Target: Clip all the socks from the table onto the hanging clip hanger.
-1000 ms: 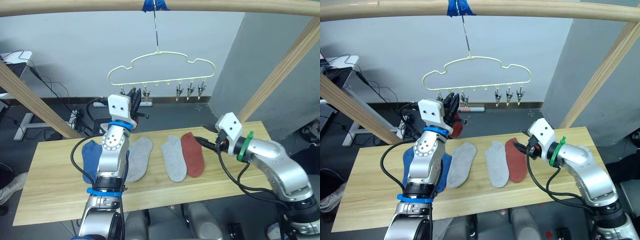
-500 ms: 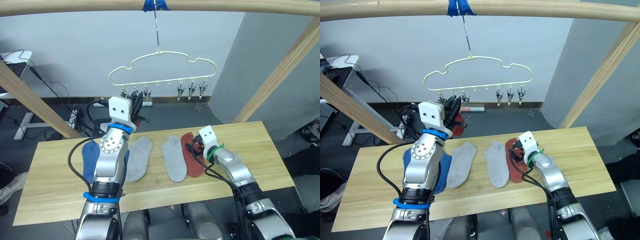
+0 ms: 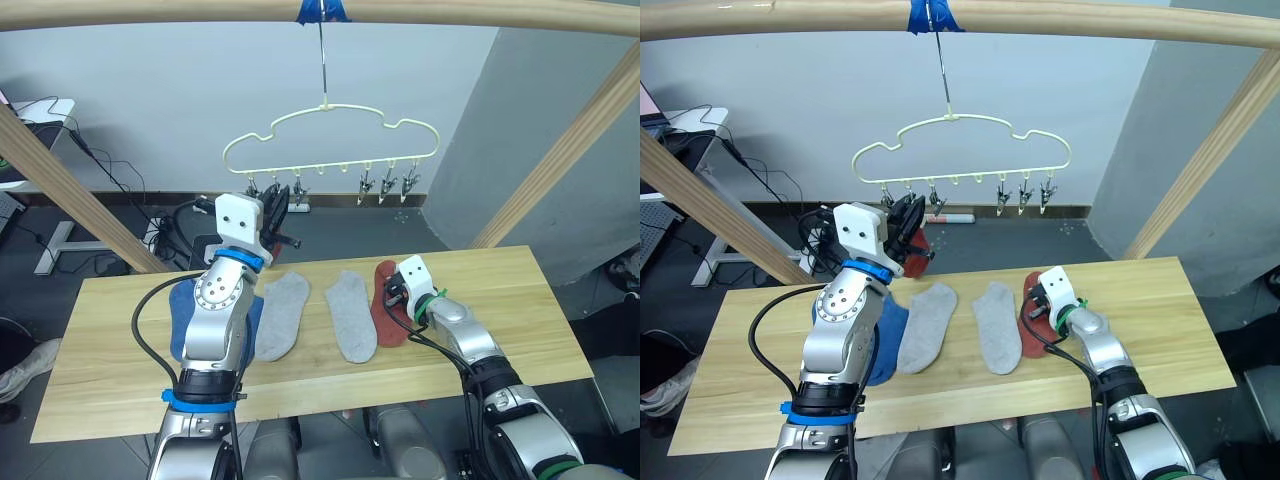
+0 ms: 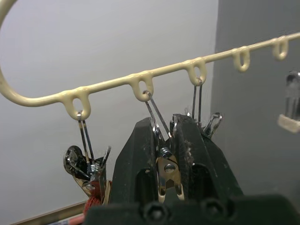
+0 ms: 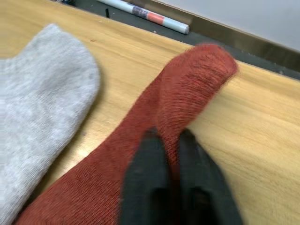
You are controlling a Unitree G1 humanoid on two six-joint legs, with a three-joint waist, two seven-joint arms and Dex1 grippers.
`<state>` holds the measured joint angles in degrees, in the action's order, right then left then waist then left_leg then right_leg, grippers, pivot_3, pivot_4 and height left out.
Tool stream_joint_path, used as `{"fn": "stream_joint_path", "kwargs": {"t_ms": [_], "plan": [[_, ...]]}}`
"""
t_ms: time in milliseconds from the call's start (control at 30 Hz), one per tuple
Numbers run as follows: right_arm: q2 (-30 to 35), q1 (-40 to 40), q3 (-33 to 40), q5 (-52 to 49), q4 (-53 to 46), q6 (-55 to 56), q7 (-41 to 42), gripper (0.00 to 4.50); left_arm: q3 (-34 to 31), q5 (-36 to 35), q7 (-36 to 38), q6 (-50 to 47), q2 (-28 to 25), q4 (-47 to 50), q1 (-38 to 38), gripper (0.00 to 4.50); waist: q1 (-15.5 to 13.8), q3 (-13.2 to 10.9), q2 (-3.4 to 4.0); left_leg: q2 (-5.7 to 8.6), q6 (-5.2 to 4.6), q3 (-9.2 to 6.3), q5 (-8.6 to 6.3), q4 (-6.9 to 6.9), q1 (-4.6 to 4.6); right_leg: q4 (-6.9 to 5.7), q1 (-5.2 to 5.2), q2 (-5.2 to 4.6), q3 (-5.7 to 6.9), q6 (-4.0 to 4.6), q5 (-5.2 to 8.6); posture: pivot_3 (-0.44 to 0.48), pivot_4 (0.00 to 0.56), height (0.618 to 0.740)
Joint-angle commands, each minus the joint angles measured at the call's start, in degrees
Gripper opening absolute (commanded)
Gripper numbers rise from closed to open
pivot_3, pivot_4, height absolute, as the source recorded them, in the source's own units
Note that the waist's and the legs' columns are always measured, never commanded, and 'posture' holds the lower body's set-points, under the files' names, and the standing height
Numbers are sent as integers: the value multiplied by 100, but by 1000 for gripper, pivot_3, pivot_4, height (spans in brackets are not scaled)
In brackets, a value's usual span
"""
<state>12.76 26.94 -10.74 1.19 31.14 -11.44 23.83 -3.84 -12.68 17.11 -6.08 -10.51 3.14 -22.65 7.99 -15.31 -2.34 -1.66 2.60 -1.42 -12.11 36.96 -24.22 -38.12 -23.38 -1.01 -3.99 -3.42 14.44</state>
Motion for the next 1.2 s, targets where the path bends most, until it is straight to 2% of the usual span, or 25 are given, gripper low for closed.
{"fn": "stream_joint_path", "kwargs": {"t_ms": [33, 200, 500, 1200], "plan": [[371, -7, -497, 403, -1110, 447, 586, 0, -74, -354, 223, -236, -95, 504, -21, 262, -2, -1, 1, 0, 0, 0, 0, 0, -2, 1, -2, 0, 0, 0, 0, -168, 225, 740], [718, 528, -1162, 888, -2179, 702, 1375, 0, -261, -858, 430, -796, -279, 744, -121, 262, 34, -1, 1, -4, 1, 0, 0, -2, -4, -1, -10, 5, -2, -1, 0, -172, 223, 740], [342, 1729, -1617, 1304, -1809, 658, 1791, 0, -404, -1406, 589, -1435, -472, 936, -213, 262, -18, 0, 0, 1, 1, -7, 0, 0, -9, 1, -7, -6, 7, 3, -2, -172, 215, 740], [62, 2173, -1615, 1441, -1656, 528, 1993, 0, -670, -2360, 789, -2459, -792, 1091, -394, 262, -3, 0, 0, 0, 2, -16, 0, -2, -13, -5, -11, -8, 21, 12, -8, -184, 206, 740]]}}
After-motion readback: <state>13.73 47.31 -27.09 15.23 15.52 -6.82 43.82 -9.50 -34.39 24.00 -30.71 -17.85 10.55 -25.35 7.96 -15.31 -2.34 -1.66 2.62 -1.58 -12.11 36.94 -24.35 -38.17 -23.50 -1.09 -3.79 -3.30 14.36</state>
